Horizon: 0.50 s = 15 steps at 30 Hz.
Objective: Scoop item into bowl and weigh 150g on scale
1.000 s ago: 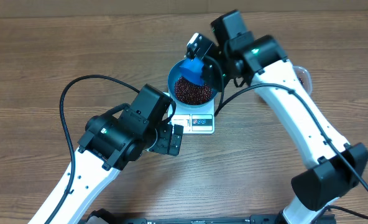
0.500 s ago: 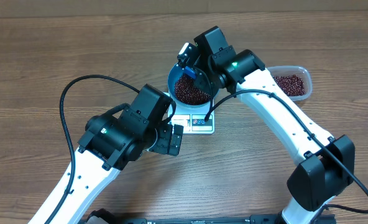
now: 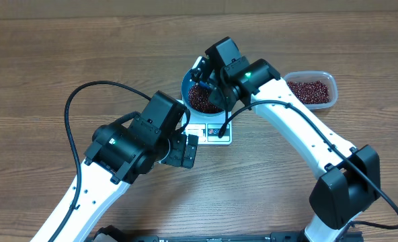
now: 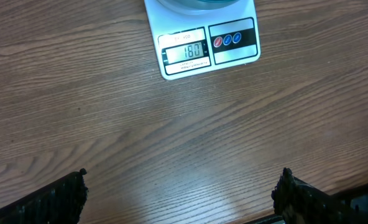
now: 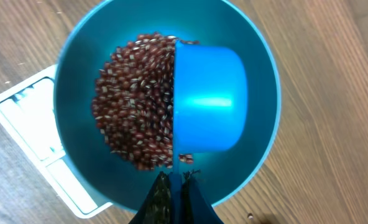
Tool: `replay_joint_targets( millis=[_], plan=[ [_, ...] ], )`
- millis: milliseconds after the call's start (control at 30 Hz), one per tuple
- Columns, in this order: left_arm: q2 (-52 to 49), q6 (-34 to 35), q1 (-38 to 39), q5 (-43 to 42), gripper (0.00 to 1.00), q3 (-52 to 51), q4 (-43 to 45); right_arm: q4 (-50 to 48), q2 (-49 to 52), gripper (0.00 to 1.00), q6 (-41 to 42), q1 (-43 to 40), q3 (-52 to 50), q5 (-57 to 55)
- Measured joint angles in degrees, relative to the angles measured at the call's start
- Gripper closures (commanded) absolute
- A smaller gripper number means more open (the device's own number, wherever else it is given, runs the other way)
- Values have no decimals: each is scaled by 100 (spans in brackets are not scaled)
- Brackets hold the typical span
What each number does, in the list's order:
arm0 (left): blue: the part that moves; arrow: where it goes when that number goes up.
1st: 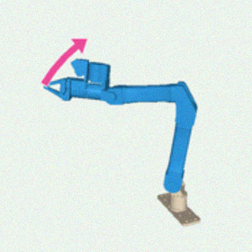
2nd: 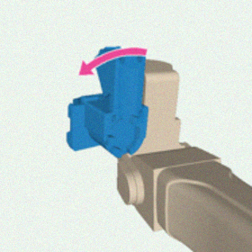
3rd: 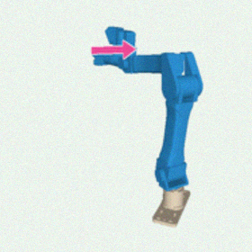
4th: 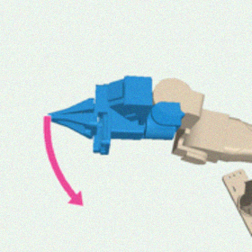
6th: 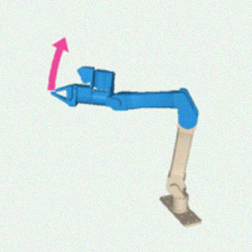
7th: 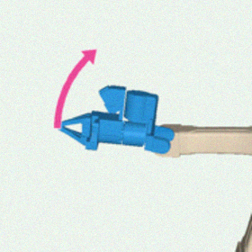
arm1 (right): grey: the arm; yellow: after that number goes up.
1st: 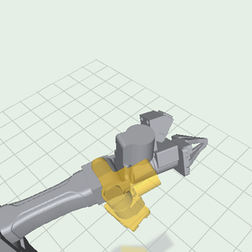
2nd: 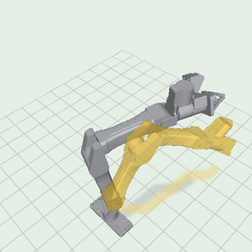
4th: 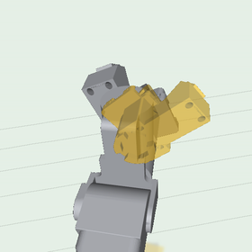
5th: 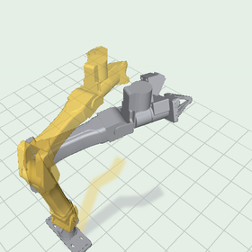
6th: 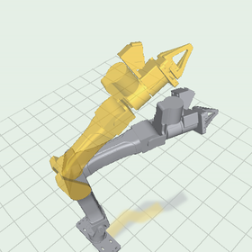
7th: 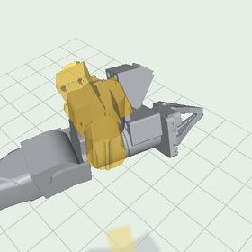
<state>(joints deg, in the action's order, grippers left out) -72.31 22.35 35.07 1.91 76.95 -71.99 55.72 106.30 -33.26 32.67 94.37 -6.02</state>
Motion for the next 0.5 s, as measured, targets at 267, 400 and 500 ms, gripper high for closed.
replay_joint_targets(
  millis=[267, 400, 500],
  plan=[
    [0, 0, 0, 0, 0, 0, 0, 63, 2, 96, 13, 122, 0, 2],
    [0, 0, 0, 0, 1, 0, 0, 92, 2, 96, 83, 122, 2, 87],
    [0, 0, 0, 0, 1, 0, 0, 138, 2, 96, 140, 109, 11, 208]
  ],
)
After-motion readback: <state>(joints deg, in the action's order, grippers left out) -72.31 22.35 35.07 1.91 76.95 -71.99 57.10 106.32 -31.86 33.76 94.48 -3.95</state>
